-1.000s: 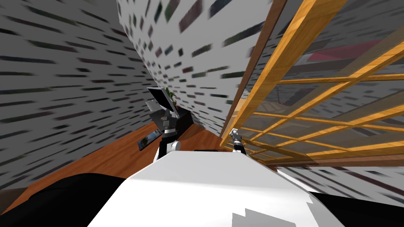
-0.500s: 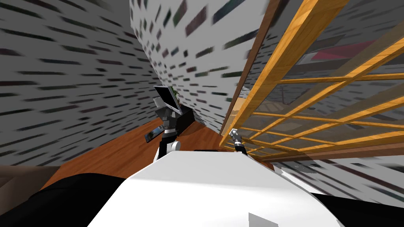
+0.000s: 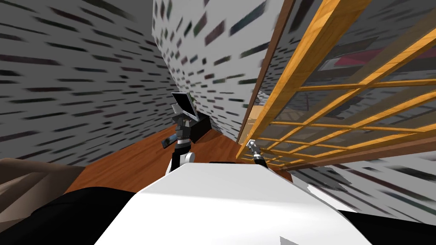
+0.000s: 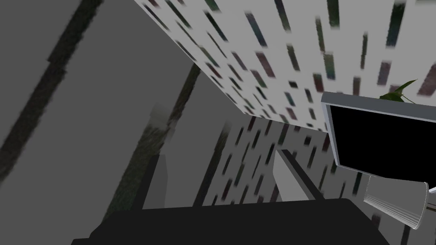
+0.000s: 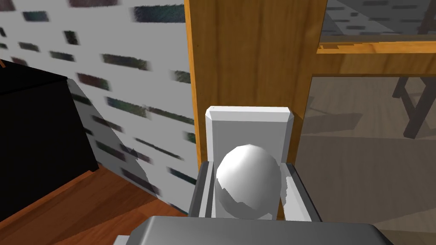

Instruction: Pull the door open

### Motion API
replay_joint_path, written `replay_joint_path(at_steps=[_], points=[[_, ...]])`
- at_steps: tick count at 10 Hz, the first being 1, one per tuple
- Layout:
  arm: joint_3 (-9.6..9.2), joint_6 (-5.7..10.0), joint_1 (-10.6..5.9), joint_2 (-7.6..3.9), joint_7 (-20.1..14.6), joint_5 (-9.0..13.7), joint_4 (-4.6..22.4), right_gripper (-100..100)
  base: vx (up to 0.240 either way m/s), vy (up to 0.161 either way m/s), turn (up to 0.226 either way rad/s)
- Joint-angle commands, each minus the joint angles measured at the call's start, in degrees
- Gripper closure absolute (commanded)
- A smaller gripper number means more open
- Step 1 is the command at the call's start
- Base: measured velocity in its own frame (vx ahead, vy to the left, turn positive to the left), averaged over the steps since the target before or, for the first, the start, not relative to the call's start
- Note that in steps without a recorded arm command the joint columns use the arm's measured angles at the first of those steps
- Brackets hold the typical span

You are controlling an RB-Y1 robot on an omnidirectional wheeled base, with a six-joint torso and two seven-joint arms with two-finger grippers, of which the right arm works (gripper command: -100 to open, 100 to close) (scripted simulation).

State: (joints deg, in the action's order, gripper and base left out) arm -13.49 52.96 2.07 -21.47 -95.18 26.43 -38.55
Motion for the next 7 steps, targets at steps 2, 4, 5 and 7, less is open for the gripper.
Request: replay_joint_path(at_steps=[2,4,5,7], points=[[-2.01,1.46,0.48,-1.02,-1.76,-1.21,-0.22,100,-0.208,-0.006,0.045],[-3.8,2.47,1.18,-2.07,-3.25,-2.28,-0.88,100,-0.278,-0.053,0.052],[-4.66,2.95,1.51,-2.57,-3.97,-2.79,-1.2,100,-0.237,-0.088,0.06],[-4.69,2.27,2.04,-2.71,-3.76,-2.78,-1.79,100,-0.136,-0.067,0.029]])
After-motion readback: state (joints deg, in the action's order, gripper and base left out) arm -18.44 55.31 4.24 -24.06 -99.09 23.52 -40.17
